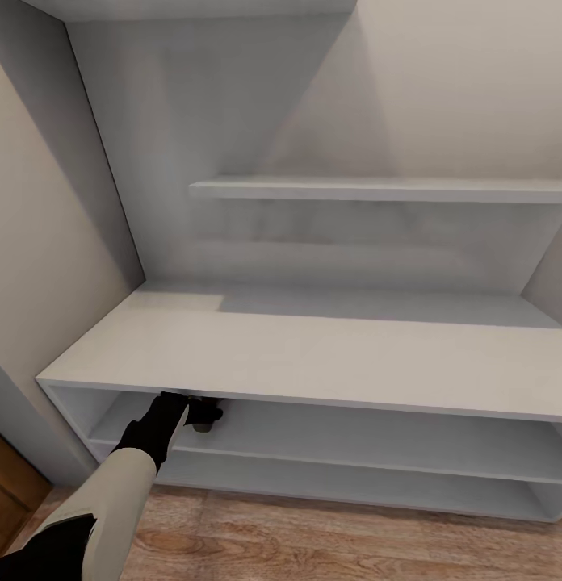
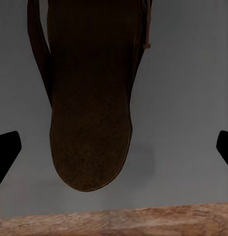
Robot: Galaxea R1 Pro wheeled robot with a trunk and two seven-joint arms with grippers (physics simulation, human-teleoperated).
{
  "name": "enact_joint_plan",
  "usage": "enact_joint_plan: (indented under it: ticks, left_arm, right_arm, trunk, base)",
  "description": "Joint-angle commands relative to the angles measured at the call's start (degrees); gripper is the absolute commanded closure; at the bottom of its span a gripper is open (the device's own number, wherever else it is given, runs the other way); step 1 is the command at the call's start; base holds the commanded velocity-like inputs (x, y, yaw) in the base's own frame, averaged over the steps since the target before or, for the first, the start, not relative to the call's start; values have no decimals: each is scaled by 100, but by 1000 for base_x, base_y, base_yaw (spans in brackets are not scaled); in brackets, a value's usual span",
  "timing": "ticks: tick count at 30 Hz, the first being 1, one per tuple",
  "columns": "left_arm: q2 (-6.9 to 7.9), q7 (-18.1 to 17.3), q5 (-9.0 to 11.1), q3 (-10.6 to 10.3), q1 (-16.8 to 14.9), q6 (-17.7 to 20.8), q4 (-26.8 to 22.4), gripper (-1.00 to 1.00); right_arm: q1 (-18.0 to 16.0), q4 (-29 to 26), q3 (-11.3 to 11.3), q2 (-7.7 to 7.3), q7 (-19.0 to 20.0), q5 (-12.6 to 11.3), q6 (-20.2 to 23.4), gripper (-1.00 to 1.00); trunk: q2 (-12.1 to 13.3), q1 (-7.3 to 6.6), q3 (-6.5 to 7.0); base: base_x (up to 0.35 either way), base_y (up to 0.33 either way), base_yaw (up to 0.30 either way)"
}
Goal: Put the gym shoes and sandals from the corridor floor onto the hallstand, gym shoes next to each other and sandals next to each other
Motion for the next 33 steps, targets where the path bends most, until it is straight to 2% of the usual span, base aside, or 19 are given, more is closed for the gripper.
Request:
enact_joint_plan:
  ticks: [1,8,17,33]
  left_arm:
    - [-8,-50,-60,45,-3,20,-11,-100]
    - [-8,-50,-61,48,-3,20,-11,-100]
    - [-8,-50,-61,49,-3,20,-11,-100]
    - [-8,-50,-61,46,-3,15,-11,-100]
  right_arm:
    - [-5,-4,-6,-1,58,59,24,100]
    - [-5,-4,-3,-1,58,59,24,100]
    - [-5,-4,-7,-1,58,59,24,100]
    - [-5,-4,-2,-1,58,62,24,100]
  trunk:
    - [-2,-1,-5]
    - [-2,-1,-5]
    - [-2,-1,-5]
    - [-2,-1,-5]
  base:
    - [0,0,0]
    - [-32,0,0]
    - [-205,0,0]
    - [-60,0,0]
